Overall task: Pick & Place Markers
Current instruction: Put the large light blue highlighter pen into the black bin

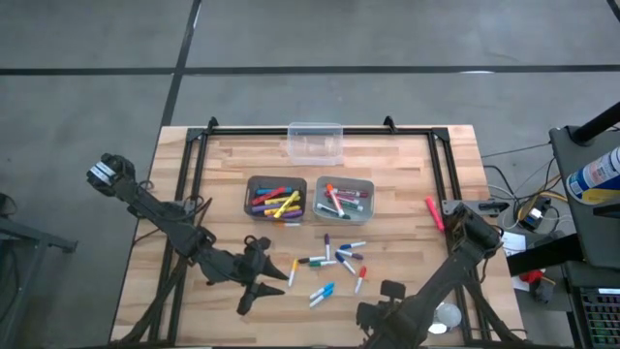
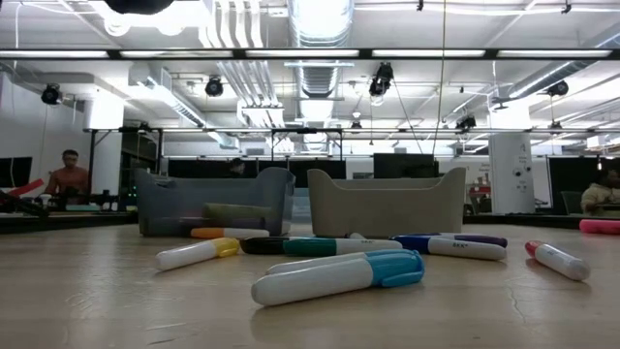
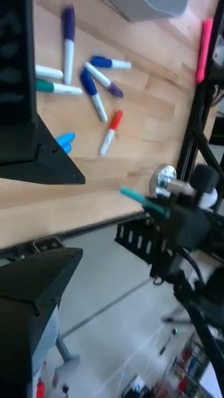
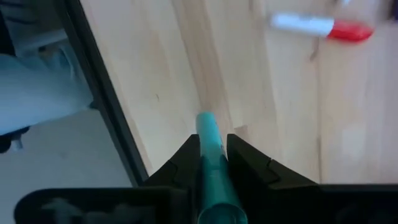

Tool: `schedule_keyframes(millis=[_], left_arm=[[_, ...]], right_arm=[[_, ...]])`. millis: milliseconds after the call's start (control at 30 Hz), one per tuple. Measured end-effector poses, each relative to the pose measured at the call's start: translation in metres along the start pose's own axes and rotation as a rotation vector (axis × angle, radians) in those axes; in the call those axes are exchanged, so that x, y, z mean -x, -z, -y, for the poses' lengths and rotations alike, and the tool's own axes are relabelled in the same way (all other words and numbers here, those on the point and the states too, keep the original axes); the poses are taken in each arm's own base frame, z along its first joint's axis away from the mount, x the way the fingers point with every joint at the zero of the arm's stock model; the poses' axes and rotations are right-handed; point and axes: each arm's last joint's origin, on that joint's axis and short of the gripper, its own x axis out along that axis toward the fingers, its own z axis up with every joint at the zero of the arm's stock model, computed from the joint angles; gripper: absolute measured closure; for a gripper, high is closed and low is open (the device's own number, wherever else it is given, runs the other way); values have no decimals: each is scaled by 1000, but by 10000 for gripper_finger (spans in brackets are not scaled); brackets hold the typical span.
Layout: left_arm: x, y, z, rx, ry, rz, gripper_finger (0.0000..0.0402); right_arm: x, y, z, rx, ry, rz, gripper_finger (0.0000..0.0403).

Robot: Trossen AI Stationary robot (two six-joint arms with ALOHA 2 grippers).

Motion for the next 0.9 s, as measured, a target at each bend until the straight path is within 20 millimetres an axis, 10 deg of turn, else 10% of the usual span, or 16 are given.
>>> schedule_keyframes(millis=[900], left_arm=[[-25, 46, -22, -147, -43, 173, 234]], right_arm=[[114, -123, 55, 184, -171, 500, 344]])
